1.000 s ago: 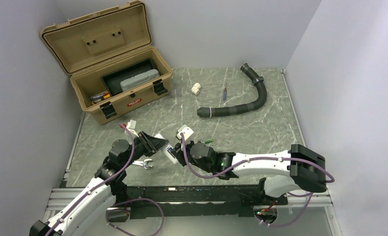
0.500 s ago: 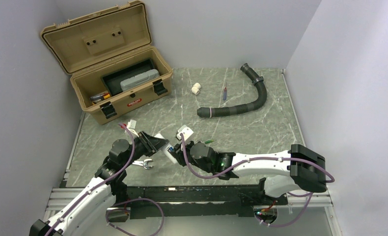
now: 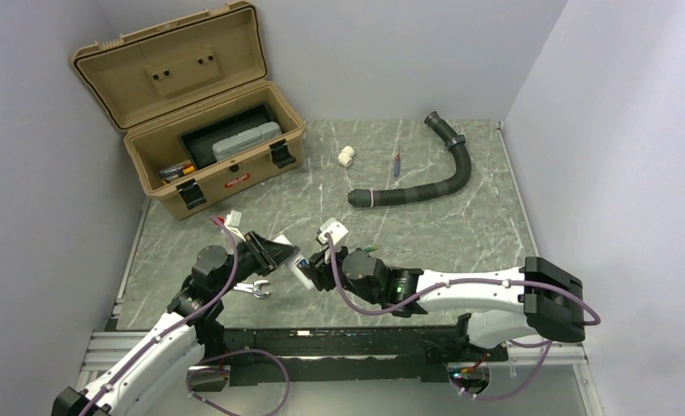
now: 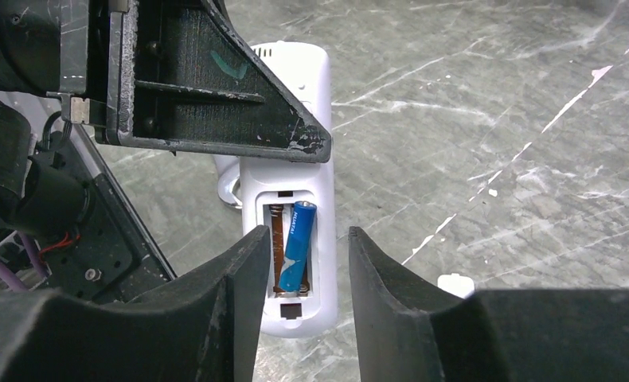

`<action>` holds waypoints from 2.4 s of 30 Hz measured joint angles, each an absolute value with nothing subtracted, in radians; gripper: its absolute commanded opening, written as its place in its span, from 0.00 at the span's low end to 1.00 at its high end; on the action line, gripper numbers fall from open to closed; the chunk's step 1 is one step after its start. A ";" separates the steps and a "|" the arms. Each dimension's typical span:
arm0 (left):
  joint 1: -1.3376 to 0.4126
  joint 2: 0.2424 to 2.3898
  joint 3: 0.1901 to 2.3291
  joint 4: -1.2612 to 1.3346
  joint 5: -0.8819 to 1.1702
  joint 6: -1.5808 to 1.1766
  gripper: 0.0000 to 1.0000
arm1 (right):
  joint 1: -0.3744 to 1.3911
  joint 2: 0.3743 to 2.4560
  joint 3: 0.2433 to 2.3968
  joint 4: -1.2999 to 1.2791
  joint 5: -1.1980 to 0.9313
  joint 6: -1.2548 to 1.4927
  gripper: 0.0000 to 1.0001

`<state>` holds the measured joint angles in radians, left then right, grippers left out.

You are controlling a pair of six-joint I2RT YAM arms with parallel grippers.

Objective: Load the batteries into the remote control
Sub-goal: Load the battery into the remote control.

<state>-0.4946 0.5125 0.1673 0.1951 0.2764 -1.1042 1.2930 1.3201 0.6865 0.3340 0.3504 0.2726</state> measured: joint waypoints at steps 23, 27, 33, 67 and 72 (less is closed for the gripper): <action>-0.495 0.633 0.163 0.353 0.502 -1.068 0.00 | 1.291 1.082 0.626 0.327 0.257 0.196 0.40; -0.495 0.670 0.163 0.392 0.567 -1.068 0.00 | 1.291 1.011 0.598 0.315 0.185 0.131 0.40; -0.495 0.669 0.165 0.374 0.627 -1.049 0.00 | 1.289 0.960 0.557 0.297 0.093 0.010 0.40; -0.495 0.654 0.243 0.157 0.616 -0.931 0.00 | 1.316 1.040 0.411 0.558 0.093 0.163 0.44; -0.495 0.659 0.243 0.180 0.636 -0.940 0.00 | 1.330 1.012 0.371 0.595 0.064 0.070 0.45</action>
<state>-0.4946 0.6590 0.2432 0.1799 0.6365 -0.9401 1.3296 1.0122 0.3706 0.5953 0.0635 0.0696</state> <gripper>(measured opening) 0.303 0.446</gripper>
